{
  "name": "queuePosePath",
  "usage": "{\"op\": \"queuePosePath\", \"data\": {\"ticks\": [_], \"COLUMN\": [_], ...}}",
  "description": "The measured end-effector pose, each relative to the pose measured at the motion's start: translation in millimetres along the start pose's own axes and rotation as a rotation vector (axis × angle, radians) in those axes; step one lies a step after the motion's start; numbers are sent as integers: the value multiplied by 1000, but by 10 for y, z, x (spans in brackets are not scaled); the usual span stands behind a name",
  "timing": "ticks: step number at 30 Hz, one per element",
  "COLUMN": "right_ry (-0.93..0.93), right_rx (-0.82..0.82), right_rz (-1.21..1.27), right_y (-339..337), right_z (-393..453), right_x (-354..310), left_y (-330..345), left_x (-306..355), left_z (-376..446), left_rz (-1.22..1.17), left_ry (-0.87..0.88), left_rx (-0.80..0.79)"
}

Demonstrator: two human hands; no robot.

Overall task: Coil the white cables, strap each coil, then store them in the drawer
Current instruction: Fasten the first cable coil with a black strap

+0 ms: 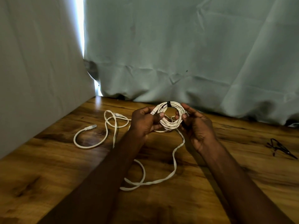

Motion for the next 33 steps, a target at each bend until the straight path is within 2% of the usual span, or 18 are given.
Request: {"op": "queuePosePath", "data": {"ticks": [3,11,13,16,19,22,23,26,30,33], "right_ry": [-1,-99,-125,-140,-131,-114,-102,-127,-104,-368], "right_rx": [47,59,100,155,241,350,376,468,493,459], "right_rz": [24,-16,-25,-57,-101,-200,-240,-473,-1090,-1405], "right_y": [-79,-119,-238,-514,-965,-1387,-1486,-1772,-1887,-1643], "right_z": [21,-143,-242,-450,-715,-1066,-1173,-1409,-1579,-1550], "right_x": [-6,-213,-298,-452,-616,-791,-826,-934,-1014,-1197], "left_y": [58,193,317,602,778,994,1105,1508,1849,1870], "left_x": [2,175,220,186,131,328,352,163,-412,-469], "left_z": [-27,-120,-192,-391,-581,-830,-967,-1425,-1729,-1752], "left_rz": [7,131,204,312,567,1070,1140,1168,1289,1246], "left_ry": [-9,154,198,231,287,633,720,855,887,887], "left_rx": [-39,-37,-86,-249,-330,-245,-238,-378,-642,-672]}}
Point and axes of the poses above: each hand's wrist, its own z-axis towards the middle knuckle, its own y-axis out of the palm, x = y × z, the point moved 10 cm from there along z, towards the middle knuckle, and after that the axes turned 5 degrees about z, right-handed, at the moved point
